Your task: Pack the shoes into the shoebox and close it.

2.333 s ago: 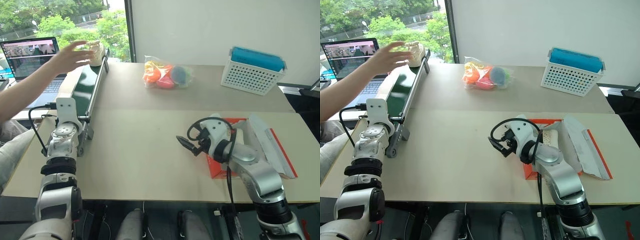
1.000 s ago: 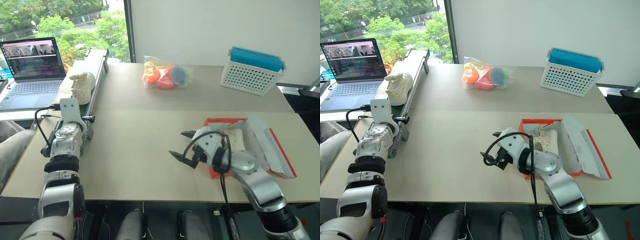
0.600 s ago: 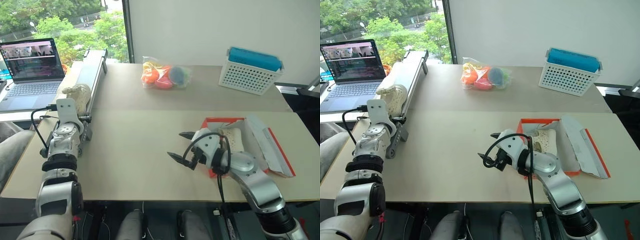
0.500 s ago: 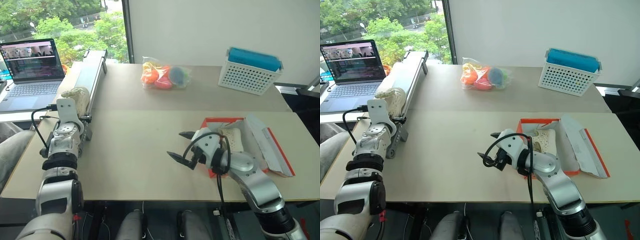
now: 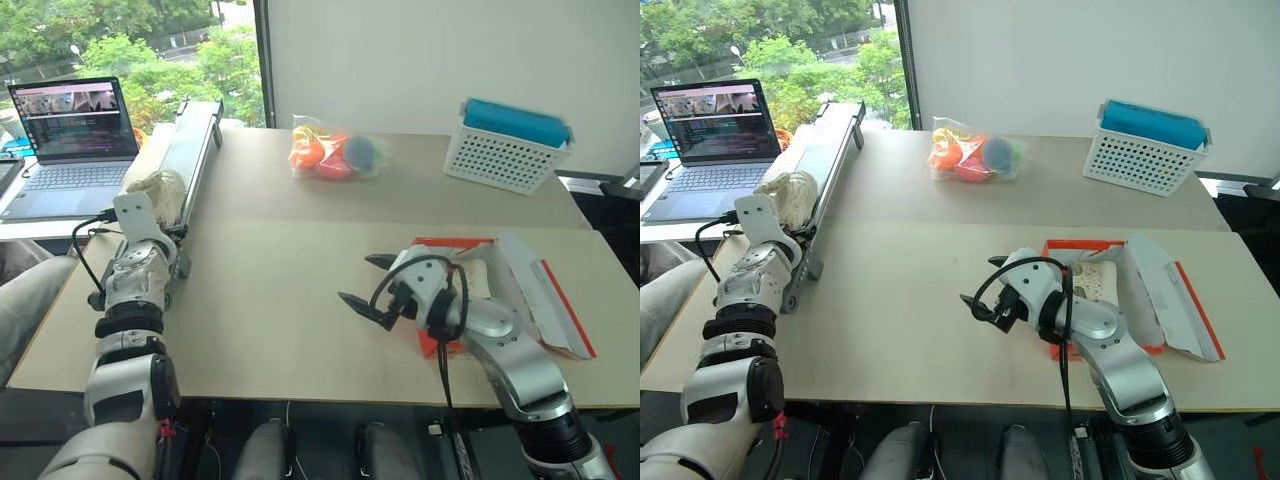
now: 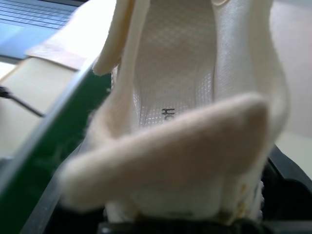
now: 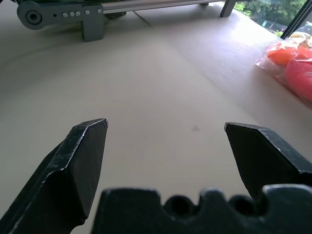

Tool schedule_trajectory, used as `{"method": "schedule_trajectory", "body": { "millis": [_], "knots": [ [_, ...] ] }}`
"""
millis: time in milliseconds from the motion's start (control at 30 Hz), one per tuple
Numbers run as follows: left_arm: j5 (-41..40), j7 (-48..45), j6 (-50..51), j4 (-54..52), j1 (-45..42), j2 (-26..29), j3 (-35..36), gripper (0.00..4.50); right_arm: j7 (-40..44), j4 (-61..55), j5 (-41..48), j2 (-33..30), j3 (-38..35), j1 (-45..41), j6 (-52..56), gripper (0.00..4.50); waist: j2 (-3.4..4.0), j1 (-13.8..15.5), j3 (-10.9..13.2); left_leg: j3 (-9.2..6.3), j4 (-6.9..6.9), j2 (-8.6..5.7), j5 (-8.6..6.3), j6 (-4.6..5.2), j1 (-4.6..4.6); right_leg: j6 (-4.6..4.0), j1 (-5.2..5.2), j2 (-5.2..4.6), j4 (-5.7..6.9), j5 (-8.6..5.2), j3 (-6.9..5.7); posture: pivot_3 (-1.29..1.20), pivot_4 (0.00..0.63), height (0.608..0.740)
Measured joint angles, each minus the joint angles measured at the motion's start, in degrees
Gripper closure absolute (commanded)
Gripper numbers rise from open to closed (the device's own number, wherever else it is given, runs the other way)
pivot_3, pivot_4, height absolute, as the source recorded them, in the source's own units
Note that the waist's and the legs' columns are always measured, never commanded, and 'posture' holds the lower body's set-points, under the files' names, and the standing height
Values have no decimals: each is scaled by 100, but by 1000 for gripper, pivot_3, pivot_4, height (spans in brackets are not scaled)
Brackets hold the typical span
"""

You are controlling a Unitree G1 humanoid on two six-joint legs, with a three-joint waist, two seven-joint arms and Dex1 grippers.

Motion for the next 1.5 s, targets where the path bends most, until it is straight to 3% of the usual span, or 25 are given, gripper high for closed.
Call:
{"method": "schedule_trajectory", "body": {
  "millis": [133,233,367,467,633,1133,1233,1433,1500],
  "knots": [
    [-401,-504,120,-954,102,-293,-138,1266,-60,58,6,37,-29,-47,13,0,-14,-60,8,3,-2,0,0,0,-8,0,-7,1,-4,0,4,0,150,705],
    [-561,-819,514,-2012,315,-539,-548,1266,-406,313,299,471,-367,-309,661,0,-14,-87,8,6,-4,1,1,-2,-3,0,-7,1,1,0,9,0,150,705],
    [-545,-1149,918,-2977,769,-962,-1492,1266,-1193,770,1264,1423,-1463,-1109,2149,0,-13,-79,7,5,-4,3,-5,9,9,-3,1,3,1,1,13,0,150,705],
    [-413,-1339,1129,-3470,1238,-1246,-2282,1266,-2159,1293,2285,2393,-2993,-2019,3520,0,-10,-94,6,7,-15,6,-4,8,2,-6,-14,7,12,3,18,0,150,705],
    [-363,-1432,1243,-3791,1430,-1463,-2759,1266,-3033,1495,3010,2783,-4065,-2681,4520,0,-5,-103,5,10,-16,4,-6,12,-27,-7,-49,7,24,3,20,0,150,705],
    [-290,-1487,1238,-3857,1160,-1828,-2837,1266,-4080,1528,3551,3269,-4650,-2901,4572,0,8,-168,-3,9,-16,1,-19,35,-26,-6,-45,10,22,2,21,0,150,705],
    [-282,-1492,1238,-3856,1160,-1828,-2837,1317,-4188,1558,3674,3277,-4688,-2901,4510,662,8,-170,-2,9,-16,1,-19,36,-26,-6,-45,10,20,2,21,0,150,705],
    [-201,-1497,1230,-3856,1159,-1892,-2849,1317,-4536,1566,3899,3289,-4724,-2856,4407,2862,8,-174,-2,9,-16,2,-19,36,-27,-6,-45,10,19,2,21,0,150,705],
    [-186,-1481,1230,-3856,1159,-1923,-2849,1317,-4600,1566,3986,3293,-4720,-2856,4360,3396,9,-182,-2,9,-16,2,-19,36,-27,-6,-46,10,19,2,21,0,150,705]
  ]
}}
